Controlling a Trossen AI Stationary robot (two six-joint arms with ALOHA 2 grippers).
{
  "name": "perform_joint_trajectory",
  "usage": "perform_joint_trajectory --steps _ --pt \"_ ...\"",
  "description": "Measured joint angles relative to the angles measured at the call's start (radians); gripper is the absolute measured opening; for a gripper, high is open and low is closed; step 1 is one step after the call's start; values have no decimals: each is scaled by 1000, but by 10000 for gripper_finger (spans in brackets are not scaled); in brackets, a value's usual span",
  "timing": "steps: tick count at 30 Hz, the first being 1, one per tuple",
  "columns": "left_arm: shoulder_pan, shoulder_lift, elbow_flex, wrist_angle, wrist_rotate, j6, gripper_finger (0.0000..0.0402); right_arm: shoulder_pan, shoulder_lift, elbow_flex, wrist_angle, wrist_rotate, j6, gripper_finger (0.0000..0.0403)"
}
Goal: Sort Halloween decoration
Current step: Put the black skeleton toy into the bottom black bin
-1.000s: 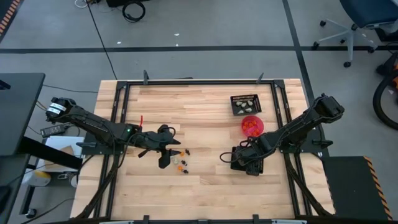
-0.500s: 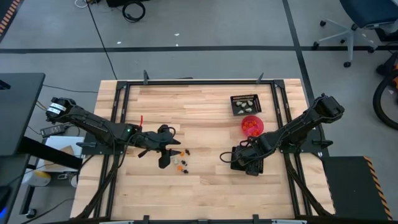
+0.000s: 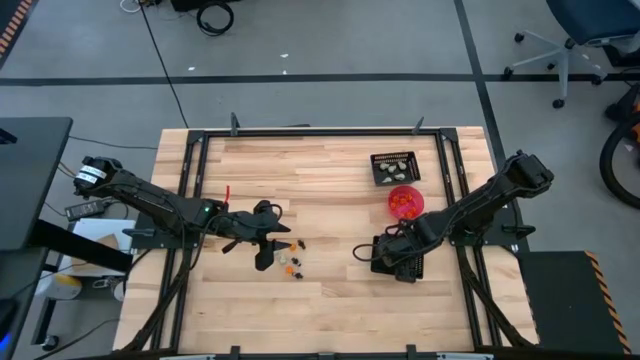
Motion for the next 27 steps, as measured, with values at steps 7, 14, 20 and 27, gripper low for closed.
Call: perform_joint_trajectory --steps 7,14,20,27 --pt "0 0 0 4 0 0 192 -4 0 97 -113 14 -2 122" --pt "0 0 0 4 0 0 192 -26 0 203 -239 14 -5 122" --pt "0 0 0 4 0 0 192 -45 7 305 -258 57 -51 122" --pt "0 0 0 4 -34 1 192 -59 131 453 -257 121 -179 122"
